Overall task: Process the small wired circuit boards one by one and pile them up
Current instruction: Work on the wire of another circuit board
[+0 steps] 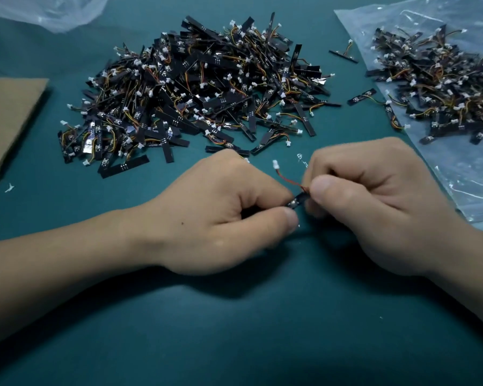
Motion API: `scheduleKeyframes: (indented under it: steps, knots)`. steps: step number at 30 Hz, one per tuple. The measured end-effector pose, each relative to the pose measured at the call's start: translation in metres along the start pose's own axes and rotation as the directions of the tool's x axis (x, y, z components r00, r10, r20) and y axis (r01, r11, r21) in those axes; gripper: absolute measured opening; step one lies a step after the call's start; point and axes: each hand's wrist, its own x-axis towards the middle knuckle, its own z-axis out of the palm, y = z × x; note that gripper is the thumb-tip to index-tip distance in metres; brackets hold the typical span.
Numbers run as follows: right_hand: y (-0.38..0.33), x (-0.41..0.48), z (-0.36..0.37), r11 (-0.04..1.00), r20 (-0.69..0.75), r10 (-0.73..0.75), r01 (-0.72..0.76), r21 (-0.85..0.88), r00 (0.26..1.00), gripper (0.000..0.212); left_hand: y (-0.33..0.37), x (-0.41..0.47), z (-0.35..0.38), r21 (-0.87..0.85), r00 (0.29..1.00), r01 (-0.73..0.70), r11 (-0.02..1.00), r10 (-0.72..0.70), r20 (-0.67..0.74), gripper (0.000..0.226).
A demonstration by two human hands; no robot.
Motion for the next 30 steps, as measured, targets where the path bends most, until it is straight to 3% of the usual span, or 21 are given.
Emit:
scheduleKeyframes:
  steps: [5,10,14,18,21,25,30]
  knots:
    - [0.001,0.005,0.004,0.95,-0.106,0.142,-0.166,-0.263,0.984,0.042,-0.002,0.004,-0.002,0.055,0.999,0.005,0.998,-0.002,-0.042,0.039]
    - [0.005,-0.001,-0.001,0.928,-0.159,0.023,-0.081,-0.365,0.987,0.048,-0.003,0.004,-0.001,0.099,0.997,-0.014,0.995,0.022,-0.072,0.039]
    - [0.004,-0.002,0.001,0.939,-0.143,0.039,-0.085,-0.332,0.989,0.041,-0.001,0.003,0.0,0.128,0.996,-0.029,0.991,0.039,-0.076,0.039]
    - [0.008,-0.002,-0.001,0.932,-0.12,0.017,-0.059,-0.358,0.993,0.051,-0.002,0.004,0.001,0.149,0.995,-0.019,0.989,0.034,-0.097,0.039]
    - [0.009,-0.004,-0.001,0.937,-0.168,0.01,-0.068,-0.343,0.986,0.052,-0.003,0.004,0.001,0.112,0.989,0.005,0.994,0.011,-0.146,0.039]
    - [0.009,-0.001,0.003,0.95,-0.127,0.049,-0.085,-0.301,0.991,0.049,-0.003,0.005,0.001,0.078,0.976,0.024,0.997,-0.007,-0.217,0.035]
    - [0.008,0.0,0.006,0.927,-0.209,0.054,-0.127,-0.354,0.977,0.047,-0.004,0.007,0.001,0.031,0.973,0.038,0.999,-0.03,-0.23,0.03]
